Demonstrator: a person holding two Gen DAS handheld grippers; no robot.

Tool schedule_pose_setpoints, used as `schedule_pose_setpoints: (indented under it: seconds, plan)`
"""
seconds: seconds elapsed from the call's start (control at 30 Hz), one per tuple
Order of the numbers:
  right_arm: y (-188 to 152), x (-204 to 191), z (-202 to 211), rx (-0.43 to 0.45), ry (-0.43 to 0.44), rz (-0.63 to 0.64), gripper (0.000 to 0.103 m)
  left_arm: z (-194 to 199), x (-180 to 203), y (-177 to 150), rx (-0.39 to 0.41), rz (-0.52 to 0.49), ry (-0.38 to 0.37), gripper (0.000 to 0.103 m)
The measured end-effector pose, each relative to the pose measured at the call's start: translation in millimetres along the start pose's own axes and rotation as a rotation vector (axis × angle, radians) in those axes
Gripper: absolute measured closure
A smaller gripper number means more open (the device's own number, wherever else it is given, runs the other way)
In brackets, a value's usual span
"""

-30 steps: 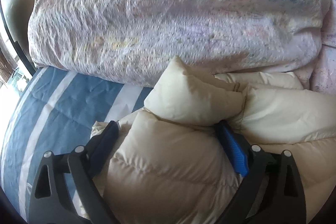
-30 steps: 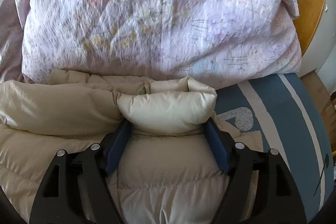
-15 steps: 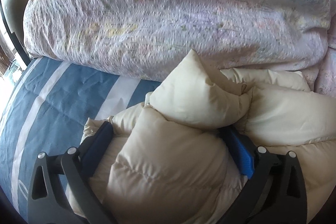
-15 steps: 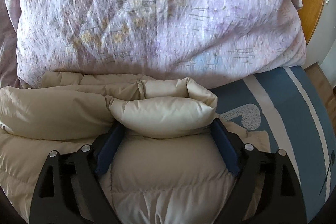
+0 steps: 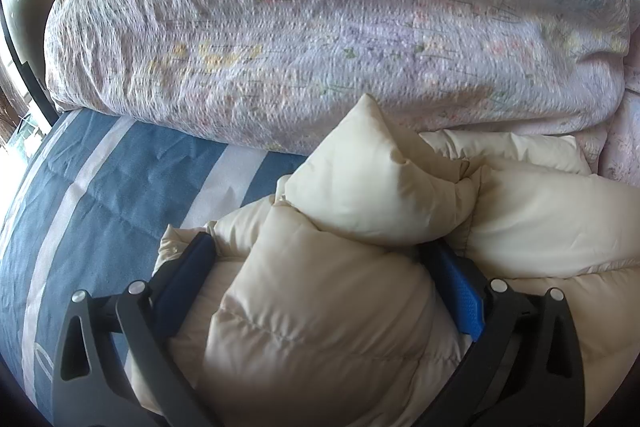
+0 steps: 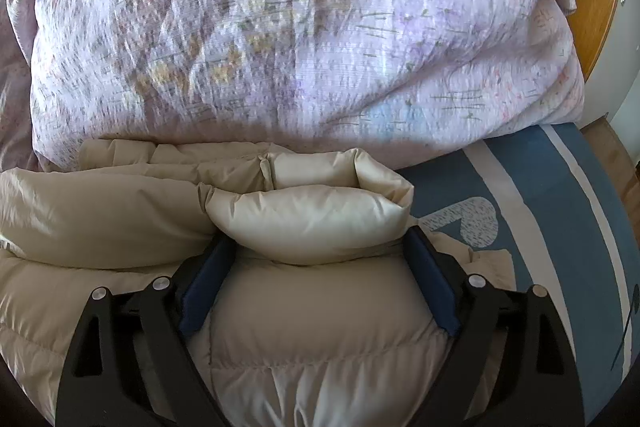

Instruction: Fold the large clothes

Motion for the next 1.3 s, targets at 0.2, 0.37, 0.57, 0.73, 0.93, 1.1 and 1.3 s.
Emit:
schedule_pose_setpoints:
  seconds: [0.2, 0.37, 0.57, 0.73, 0.93, 1.1, 1.3]
  plan:
    - [7, 0, -3, -0.049, -0.024, 0.012, 0.010, 5, -2, 7, -0.043, -0.015, 0.015, 0.002]
    - [23, 21, 28, -0.108, 0.060, -0.075, 0.010, 45, -18, 13, -0.053, -0.015, -0.043, 0.003]
    - [8, 68, 68, -0.195, 0.163, -0.163, 0.009, 82, -66, 22, -0.099, 0.028, -0.121, 0.003]
    - [-22, 100, 76, -0.302, 0.235, -0.273, 0.009, 87, -101, 17, -0.179, 0.109, -0.174, 0.006]
    - [-64, 114, 76, -0.396, 0.291, -0.373, 0.010, 87, -120, -8, -0.248, 0.187, -0.193, 0.018]
    - [-74, 113, 78, -0.387, 0.338, -0.388, 0.019, 87, -134, -15, -0.268, 0.241, -0.229, 0.023]
    - [-79, 102, 75, -0.395, 0.396, -0.449, 0.041, 96, -132, -15, -0.262, 0.266, -0.256, 0.038]
Point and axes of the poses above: each gripper's, at about its wrist camera, not at the fingertips, and z roughly against the way its jaws point, x to its right, y to its top, the point moved 1 cm from there along -z, roughly the way its jaws point, and after that the axes turned 9 degrees about x, right-handed, at the moved point
